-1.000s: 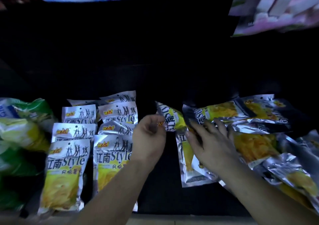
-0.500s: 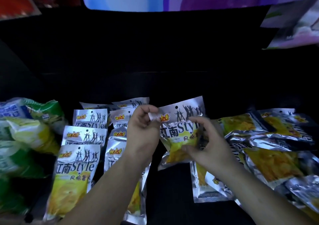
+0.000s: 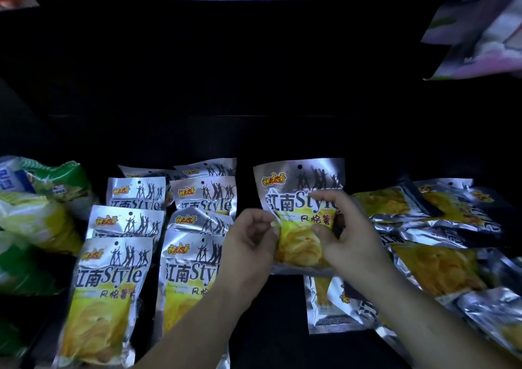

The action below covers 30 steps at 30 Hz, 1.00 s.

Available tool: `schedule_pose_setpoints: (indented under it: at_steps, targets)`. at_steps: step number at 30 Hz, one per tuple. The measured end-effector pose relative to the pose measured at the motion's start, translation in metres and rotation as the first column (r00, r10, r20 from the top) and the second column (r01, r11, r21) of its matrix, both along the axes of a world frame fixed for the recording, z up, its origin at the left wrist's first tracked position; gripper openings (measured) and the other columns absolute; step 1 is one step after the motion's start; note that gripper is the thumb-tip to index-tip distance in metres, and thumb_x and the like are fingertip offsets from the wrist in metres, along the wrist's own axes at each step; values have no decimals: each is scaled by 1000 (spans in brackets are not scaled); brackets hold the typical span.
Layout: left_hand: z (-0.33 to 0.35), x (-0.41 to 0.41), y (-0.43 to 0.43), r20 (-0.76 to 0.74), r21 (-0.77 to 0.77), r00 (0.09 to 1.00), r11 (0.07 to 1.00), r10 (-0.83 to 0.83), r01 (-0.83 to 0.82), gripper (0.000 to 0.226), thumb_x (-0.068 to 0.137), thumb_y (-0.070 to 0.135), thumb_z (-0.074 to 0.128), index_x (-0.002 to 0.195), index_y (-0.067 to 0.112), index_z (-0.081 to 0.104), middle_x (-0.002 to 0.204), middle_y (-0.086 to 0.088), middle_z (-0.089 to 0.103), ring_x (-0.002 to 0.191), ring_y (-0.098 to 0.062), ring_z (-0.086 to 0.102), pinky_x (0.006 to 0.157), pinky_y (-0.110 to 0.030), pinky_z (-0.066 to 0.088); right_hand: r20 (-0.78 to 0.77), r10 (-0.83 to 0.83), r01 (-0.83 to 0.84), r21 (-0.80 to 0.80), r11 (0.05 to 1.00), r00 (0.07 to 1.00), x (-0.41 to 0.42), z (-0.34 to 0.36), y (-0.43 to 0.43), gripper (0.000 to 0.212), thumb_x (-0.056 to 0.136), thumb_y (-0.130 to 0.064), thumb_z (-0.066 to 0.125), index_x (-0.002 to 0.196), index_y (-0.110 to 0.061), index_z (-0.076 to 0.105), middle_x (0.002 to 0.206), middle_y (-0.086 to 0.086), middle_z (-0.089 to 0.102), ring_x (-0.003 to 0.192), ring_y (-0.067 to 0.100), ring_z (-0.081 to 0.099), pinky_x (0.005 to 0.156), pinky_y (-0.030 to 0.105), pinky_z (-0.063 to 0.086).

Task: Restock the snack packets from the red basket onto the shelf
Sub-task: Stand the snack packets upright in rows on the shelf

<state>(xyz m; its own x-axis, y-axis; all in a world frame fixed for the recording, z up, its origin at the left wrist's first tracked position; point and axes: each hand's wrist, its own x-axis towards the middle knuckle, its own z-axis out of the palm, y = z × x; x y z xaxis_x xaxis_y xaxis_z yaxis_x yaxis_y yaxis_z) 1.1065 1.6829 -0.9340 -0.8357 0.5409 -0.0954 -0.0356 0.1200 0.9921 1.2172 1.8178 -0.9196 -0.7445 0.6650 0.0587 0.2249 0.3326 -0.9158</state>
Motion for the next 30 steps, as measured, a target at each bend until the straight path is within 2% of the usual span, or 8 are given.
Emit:
schedule_pose_setpoints:
  at_steps: [5,9,11,16,19,21,26,30]
  targets:
    - [-3,5,4,25,20,998,998,52,-53,18,97,-3,62,91,13,68,83,-16,69,67,-16,60,58,-32,49,51,105,-104,-24,994,993,2,-3,-7,57,91,-15,73,122,-59,53,121,-25,36,108,-15,45,79,9,46]
    - [-4,4,-1,41,22,998,999,38,-39,19,98,-2,59,90,12,66,77,-14,67,63,-20,57,55,-32,49,74,93,-83,-126,989,993,7,-6,-6,67,91,-11,73,126,-64,50,132,-17,35,132,5,36,103,34,48]
    - [-4,1,-5,-35,-20,998,999,49,-50,17,98,-2,60,90,11,67,75,-7,68,61,-15,57,52,-20,48,62,97,-87,-148,985,993,10,-5,-5,68,92,-11,72,128,-64,48,133,-18,35,135,6,35,102,32,48]
    - [-5,-5,-5,-108,-95,992,992,69,-79,21,98,-1,59,90,15,70,73,7,68,53,1,56,51,-15,49,128,125,-113,-99,989,984,9,-4,-1,74,92,-8,71,130,-66,44,135,-22,37,131,2,37,85,12,39]
    - [-9,-14,0,-49,-142,997,987,66,-72,28,98,0,57,88,21,71,72,4,71,58,-15,63,54,-31,57,233,88,-101,44,994,969,6,-11,1,75,91,-7,71,133,-62,41,129,-22,42,113,19,60,77,25,52]
    - [-12,-17,4,-44,-160,998,985,51,-57,29,96,-2,57,88,22,71,77,-2,74,62,-24,65,53,-30,54,224,45,-73,121,990,974,-3,-15,2,76,90,-3,67,133,-60,42,127,-18,44,99,12,60,71,23,52]
    - [-18,-10,6,-51,-263,998,965,-28,14,33,97,8,52,108,35,67,91,2,74,51,-4,55,47,-19,41,159,-16,-15,190,982,987,-47,-17,16,76,89,4,60,136,-53,44,116,-10,43,81,1,51,61,13,41]
    - [-15,-4,8,137,-275,986,952,-97,132,44,93,2,53,120,35,65,74,2,68,41,-3,47,43,-17,39,178,20,-49,160,986,984,-66,-32,15,77,90,5,57,143,-50,42,128,-10,41,101,2,46,67,5,35]
